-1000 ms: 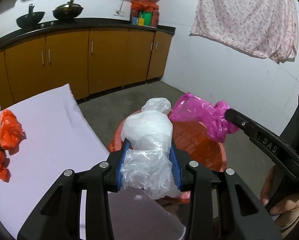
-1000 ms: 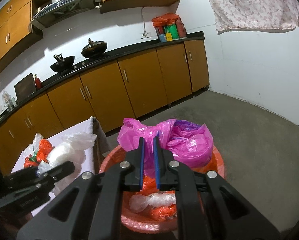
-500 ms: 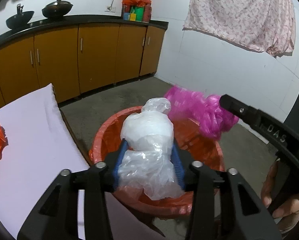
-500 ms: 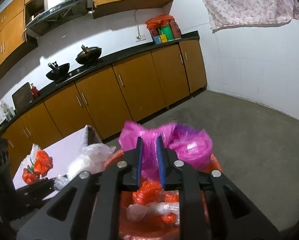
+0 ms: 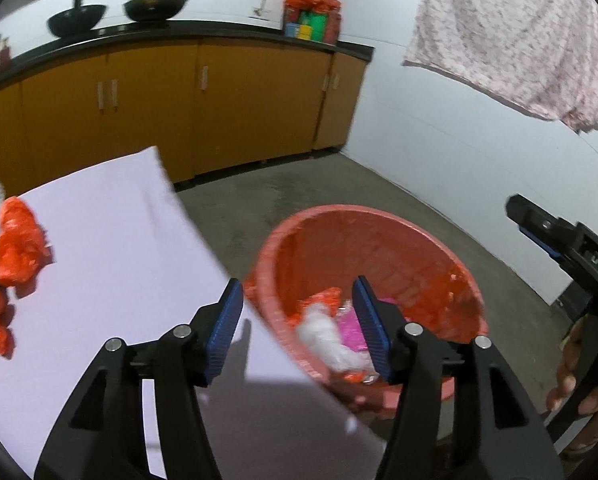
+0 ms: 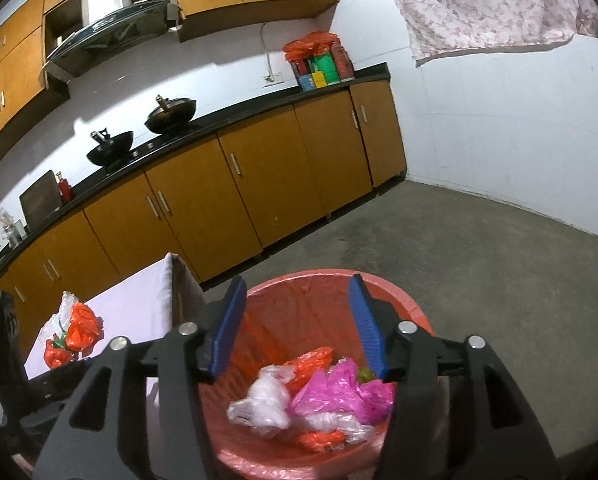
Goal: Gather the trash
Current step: 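Open both tools to drop the white and pink bags into the basket, then return the left tool to the table and grasp a large red bag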
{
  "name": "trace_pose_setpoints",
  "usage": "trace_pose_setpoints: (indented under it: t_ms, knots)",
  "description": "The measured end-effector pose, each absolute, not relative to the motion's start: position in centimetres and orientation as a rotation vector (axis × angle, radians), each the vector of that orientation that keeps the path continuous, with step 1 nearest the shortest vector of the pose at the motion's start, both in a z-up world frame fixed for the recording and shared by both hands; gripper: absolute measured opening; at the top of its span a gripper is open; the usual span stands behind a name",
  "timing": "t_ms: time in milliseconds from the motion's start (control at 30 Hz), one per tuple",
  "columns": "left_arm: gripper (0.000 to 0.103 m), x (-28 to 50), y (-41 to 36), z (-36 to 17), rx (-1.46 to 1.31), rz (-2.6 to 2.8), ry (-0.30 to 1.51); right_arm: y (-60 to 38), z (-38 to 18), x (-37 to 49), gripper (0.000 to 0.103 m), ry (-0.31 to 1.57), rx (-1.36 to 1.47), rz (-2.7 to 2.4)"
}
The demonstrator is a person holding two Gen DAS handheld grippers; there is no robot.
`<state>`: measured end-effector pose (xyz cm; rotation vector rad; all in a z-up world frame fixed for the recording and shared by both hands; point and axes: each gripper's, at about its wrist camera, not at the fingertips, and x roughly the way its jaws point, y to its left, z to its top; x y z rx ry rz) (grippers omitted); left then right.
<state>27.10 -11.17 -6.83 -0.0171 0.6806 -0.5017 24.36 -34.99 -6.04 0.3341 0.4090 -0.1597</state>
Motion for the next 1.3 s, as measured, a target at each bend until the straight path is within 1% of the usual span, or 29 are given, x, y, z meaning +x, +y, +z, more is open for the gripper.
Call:
trace_pose_setpoints:
  t_ms: [100, 200, 367, 433, 567, 733, 867, 1000, 1033, 1100, 1167, 1300]
  knots:
    - [0.064, 26.9, -8.7, -6.7, -0.033, -0.44, 0.672, -33.5, -5.9, 24.5, 0.058, 0.415, 0.314, -0.131]
    - [0.071, 26.6, -5.8, -6.5, -0.042, -0.368, 0.658, -31.9, -5.7, 24.9, 0.061, 0.427, 0.299, -0.092]
    - [0.091, 26.1, -0.5, -6.0, -0.042, -0.204, 0.618, -28.0, -5.6, 25.6, 0.065, 0.453, 0.262, -0.008]
    - [0.095, 26.3, 2.4, -6.1, -0.034, -0.105, 0.607, -26.7, -5.6, 25.8, 0.067, 0.46, 0.253, 0.019]
    - [0.096, 27.6, 7.9, -6.8, -0.05, 0.076, 0.636, -23.5, -5.8, 26.2, 0.067, 0.483, 0.23, 0.079]
    - [0.096, 29.9, 12.1, -7.9, -0.117, 0.185, 0.702, -20.1, -6.1, 26.8, 0.068, 0.509, 0.198, 0.135]
    - [0.096, 31.8, 12.9, -9.2, -0.148, 0.185, 0.767, -18.1, -6.1, 27.2, 0.068, 0.525, 0.169, 0.168]
    - [0.096, 32.1, 12.5, -9.8, -0.163, 0.15, 0.776, -16.5, -6.1, 27.6, 0.068, 0.538, 0.137, 0.188]
    - [0.095, 32.1, 12.5, -9.9, -0.166, 0.142, 0.777, -16.2, -6.1, 27.8, 0.068, 0.542, 0.132, 0.191]
    - [0.085, 32.0, 12.5, -10.1, -0.182, 0.119, 0.785, -15.6, -6.1, 28.0, 0.068, 0.549, 0.124, 0.198]
    - [0.068, 32.0, 12.7, -10.6, -0.205, 0.085, 0.799, -14.9, -6.2, 28.2, 0.068, 0.554, 0.117, 0.206]
    - [0.058, 31.6, 12.9, -10.7, -0.208, 0.062, 0.782, -13.7, -6.4, 28.4, 0.068, 0.562, 0.103, 0.226]
